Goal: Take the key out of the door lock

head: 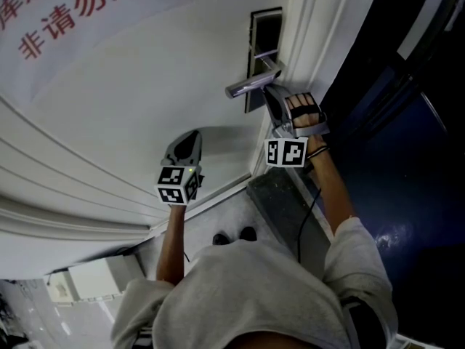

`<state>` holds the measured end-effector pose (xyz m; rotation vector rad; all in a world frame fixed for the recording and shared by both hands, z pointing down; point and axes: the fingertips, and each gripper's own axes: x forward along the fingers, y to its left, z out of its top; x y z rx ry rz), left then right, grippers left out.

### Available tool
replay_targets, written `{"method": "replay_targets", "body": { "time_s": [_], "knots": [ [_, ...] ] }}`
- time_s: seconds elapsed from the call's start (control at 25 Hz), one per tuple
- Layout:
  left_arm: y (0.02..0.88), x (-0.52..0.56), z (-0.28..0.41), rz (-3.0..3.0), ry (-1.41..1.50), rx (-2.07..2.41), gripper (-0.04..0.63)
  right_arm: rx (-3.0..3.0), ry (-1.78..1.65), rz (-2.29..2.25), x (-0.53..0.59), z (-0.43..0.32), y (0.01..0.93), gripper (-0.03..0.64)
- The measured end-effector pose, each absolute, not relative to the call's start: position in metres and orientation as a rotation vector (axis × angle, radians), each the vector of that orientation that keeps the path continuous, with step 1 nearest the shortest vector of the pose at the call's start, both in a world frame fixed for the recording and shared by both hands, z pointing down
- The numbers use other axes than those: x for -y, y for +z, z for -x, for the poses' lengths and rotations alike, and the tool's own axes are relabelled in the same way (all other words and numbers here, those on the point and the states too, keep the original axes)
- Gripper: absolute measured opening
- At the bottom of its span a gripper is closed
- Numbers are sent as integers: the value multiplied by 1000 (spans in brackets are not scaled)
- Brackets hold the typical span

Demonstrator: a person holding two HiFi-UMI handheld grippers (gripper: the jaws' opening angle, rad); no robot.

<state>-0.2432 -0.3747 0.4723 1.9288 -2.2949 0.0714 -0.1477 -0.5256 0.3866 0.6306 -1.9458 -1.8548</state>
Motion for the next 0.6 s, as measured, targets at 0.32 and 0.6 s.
{"method": "replay_targets", "body": {
  "time_s": [0.32,0.6],
  "knots": [
    [472,374,246,-1922,56,2297,18,1932,-1886,-644,527,150,386,34],
    [475,375,241,-1927,60,2284,18,1938,-1882,-644,526,148,386,32]
  ]
}}
